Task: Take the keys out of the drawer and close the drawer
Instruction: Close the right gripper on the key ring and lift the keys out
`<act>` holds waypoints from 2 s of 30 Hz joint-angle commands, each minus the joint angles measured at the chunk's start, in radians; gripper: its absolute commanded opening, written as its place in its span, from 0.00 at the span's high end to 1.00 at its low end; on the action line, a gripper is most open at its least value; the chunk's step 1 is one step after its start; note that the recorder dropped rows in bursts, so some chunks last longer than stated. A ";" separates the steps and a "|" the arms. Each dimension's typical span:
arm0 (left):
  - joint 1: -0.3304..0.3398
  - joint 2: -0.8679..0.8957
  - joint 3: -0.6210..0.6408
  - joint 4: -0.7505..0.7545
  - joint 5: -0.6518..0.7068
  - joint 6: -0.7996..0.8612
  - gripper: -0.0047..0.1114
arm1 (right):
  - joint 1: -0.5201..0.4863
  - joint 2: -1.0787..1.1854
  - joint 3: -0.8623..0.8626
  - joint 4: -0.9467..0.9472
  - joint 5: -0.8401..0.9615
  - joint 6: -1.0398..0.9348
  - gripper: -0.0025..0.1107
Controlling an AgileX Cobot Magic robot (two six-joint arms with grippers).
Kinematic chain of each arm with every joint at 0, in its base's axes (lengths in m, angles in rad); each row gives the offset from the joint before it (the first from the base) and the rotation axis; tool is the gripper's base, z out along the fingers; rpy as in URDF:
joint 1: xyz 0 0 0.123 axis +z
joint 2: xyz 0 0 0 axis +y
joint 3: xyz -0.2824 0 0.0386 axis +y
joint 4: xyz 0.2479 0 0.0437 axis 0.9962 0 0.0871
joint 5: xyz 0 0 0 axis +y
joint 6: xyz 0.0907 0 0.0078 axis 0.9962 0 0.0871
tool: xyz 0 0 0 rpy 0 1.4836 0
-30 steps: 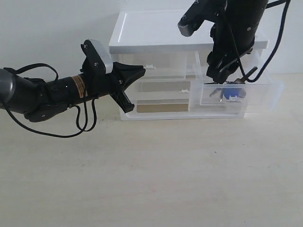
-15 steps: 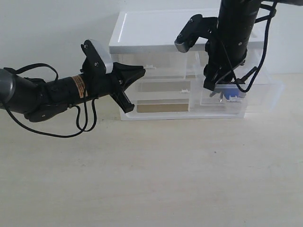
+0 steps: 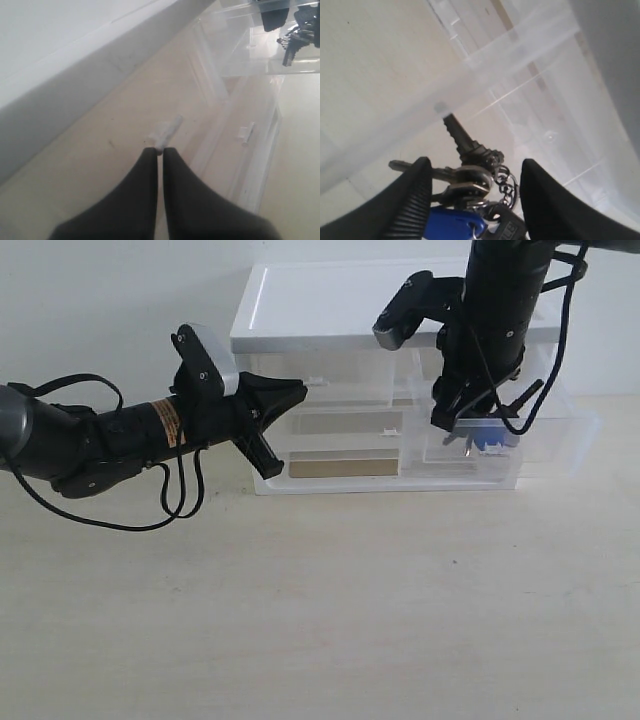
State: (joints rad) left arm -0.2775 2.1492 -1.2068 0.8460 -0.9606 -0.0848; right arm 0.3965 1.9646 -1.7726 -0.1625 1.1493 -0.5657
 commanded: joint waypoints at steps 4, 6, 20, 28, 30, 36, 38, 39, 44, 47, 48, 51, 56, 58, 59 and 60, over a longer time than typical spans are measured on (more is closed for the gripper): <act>0.010 0.002 -0.015 -0.098 0.098 -0.009 0.92 | -0.008 0.002 -0.005 0.057 0.032 -0.020 0.54; 0.010 0.002 -0.015 -0.098 0.098 -0.009 0.92 | -0.008 0.002 -0.005 0.046 0.032 -0.020 0.54; 0.010 0.002 -0.015 -0.098 0.098 -0.009 0.92 | -0.008 0.002 0.066 0.004 -0.051 -0.013 0.54; 0.010 0.002 -0.015 -0.098 0.098 -0.009 0.92 | -0.008 0.002 0.066 -0.032 -0.060 0.034 0.95; 0.010 0.002 -0.015 -0.098 0.098 -0.009 0.92 | -0.008 0.002 0.066 -0.030 -0.075 0.034 0.98; 0.010 0.002 -0.015 -0.098 0.098 -0.009 0.92 | -0.004 -0.006 0.053 -0.030 -0.115 0.055 0.98; 0.010 0.002 -0.015 -0.098 0.096 -0.009 0.92 | -0.004 -0.016 0.051 -0.030 -0.126 0.059 0.98; 0.010 0.002 -0.015 -0.098 0.096 -0.009 0.92 | -0.004 -0.024 0.051 -0.030 -0.137 0.064 0.98; 0.010 0.002 -0.015 -0.098 0.096 -0.009 0.92 | -0.004 -0.081 0.051 -0.027 -0.157 0.079 0.98; 0.010 0.002 -0.015 -0.098 0.096 -0.009 0.92 | -0.004 -0.133 0.051 -0.025 -0.155 0.085 0.98; 0.010 0.002 -0.015 -0.098 0.096 -0.009 0.92 | -0.004 -0.140 0.051 -0.022 -0.155 0.085 0.98; 0.010 0.002 -0.015 -0.098 0.096 -0.009 0.92 | -0.004 -0.162 0.051 -0.014 -0.159 0.081 0.98; 0.010 0.002 -0.015 -0.098 0.096 -0.009 0.92 | -0.004 -0.205 0.051 -0.012 -0.162 0.088 0.98; 0.010 0.002 -0.015 -0.098 0.096 -0.009 0.92 | -0.004 -0.259 0.051 -0.002 -0.162 0.089 0.98; 0.010 0.002 -0.015 -0.098 0.096 -0.009 0.92 | -0.004 -0.278 0.051 0.005 -0.164 0.093 0.98; 0.010 0.002 -0.015 -0.098 0.096 -0.009 0.92 | 0.001 -0.312 0.051 0.027 -0.171 0.095 0.98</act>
State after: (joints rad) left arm -0.2775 2.1492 -1.2068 0.8481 -0.9488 -0.0866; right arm 0.3955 1.7126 -1.7209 -0.1621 0.9988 -0.4795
